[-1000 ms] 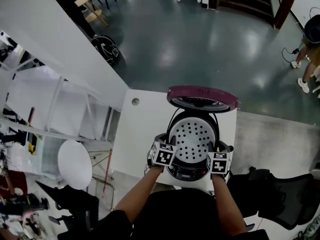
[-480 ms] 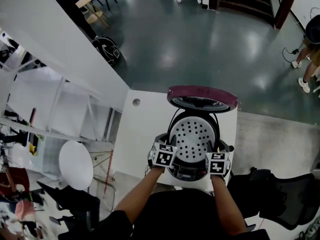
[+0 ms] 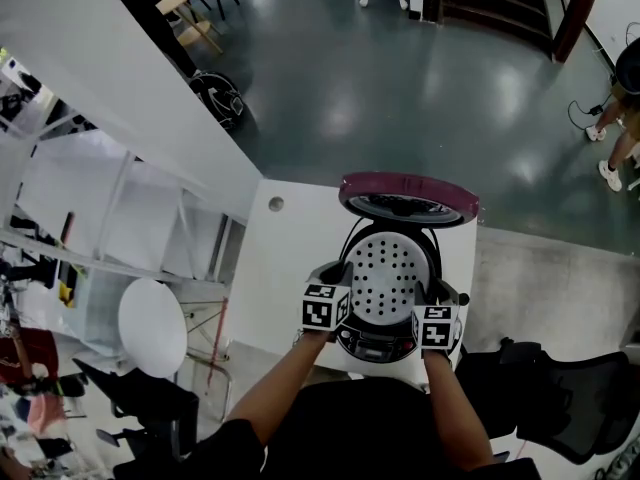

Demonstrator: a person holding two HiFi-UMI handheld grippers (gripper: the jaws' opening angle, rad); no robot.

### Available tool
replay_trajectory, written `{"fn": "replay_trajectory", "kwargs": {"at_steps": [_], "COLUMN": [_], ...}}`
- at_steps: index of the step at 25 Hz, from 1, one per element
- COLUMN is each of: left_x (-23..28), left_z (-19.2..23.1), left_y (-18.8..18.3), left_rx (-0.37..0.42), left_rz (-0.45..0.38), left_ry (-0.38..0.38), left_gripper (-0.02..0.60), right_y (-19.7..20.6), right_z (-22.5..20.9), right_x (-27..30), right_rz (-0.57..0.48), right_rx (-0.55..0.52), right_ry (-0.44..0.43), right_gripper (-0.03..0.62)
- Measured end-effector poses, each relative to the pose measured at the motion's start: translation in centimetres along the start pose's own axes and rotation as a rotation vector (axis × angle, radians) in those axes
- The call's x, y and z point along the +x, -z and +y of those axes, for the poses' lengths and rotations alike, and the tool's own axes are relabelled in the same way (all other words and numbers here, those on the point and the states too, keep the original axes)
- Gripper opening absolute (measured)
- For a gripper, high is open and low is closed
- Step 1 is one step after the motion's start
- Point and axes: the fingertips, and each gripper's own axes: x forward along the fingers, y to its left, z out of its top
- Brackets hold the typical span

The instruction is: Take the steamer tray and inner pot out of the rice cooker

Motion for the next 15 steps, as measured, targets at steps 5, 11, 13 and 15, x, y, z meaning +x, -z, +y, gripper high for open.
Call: {"fn": "replay_trajectory", "kwargs": {"at_steps": [5,11,13,15], "left_x": [-0.6,-1.5,-1.9,-2.4], "left_z": [0.3,1.3,1.7,2.0], "left_y": [-1.0,-1.0,-1.0,-1.0], "left_rx": [-0.062,-0.141,-0.171,-0.193], "left_rz": [-0.038,-0.060,-0.070,-0.078], "left_ry": [0.012,-0.008,-0.017,-0.027], "left_gripper": [0.023,0.021,0.021,0.021], "right_y": [-0.4,-0.7,-0.9,-1.2], "right_z": [0.1,0.2,0.5,0.7], "right_x": [-0.2,-0.6,-0.8,-1.0], "right_rz": [-0.016,-0.039,-0.050,-0.060], "right_rx": [0.029,0.045,0.044,0.040], "right_ry": [-0.019,-0.050,-0.064,-0.075], "right_gripper": [0.120,0.075,0.050,0.038]}}
